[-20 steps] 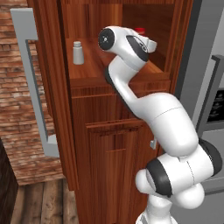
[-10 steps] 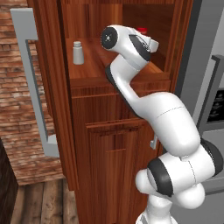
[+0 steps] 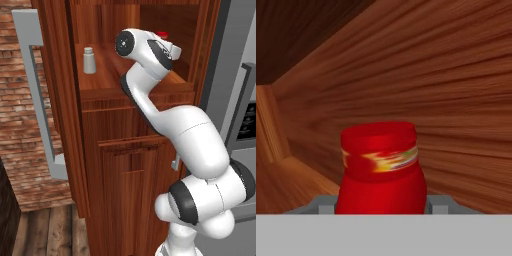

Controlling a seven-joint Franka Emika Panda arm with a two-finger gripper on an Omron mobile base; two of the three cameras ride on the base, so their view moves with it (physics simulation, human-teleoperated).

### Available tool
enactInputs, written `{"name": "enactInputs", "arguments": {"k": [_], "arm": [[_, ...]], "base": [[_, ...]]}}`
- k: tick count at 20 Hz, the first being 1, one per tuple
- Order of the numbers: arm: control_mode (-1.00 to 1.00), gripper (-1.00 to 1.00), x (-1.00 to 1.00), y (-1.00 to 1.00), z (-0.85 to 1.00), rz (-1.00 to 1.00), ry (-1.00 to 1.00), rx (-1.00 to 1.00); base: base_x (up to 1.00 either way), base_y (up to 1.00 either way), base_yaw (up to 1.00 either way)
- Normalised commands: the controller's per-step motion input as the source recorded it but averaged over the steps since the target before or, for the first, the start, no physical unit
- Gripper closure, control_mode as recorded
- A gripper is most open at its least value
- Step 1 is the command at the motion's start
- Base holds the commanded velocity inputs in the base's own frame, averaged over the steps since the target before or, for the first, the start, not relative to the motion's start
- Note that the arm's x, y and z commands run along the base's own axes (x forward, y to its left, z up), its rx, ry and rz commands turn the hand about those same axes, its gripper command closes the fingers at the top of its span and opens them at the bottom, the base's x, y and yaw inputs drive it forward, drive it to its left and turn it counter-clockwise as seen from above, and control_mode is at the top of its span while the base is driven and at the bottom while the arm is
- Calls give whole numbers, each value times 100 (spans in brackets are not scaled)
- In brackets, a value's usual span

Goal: Collect the turmeric, ketchup, and shaker from the cabinet and place them next to the stove.

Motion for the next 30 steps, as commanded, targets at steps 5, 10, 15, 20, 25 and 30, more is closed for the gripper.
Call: {"name": "enactInputs", "arguments": {"k": [5, 10, 15, 20, 25, 30], "arm": [[-100, 100, -8, 0, 0, 0, -3, 0], [-100, 100, -13, 0, 0, 0, -5, 0], [-100, 100, -27, 0, 0, 0, -10, 0], [-100, 100, -46, 2, 1, 0, -4, 0], [-100, 100, -49, 0, 22, 0, 2, 0], [-100, 100, -52, 1, 31, 0, 14, 0]], "base": [[0, 0, 0], [0, 0, 0], [0, 0, 0], [0, 0, 0], [0, 0, 0], [0, 0, 0]]}}
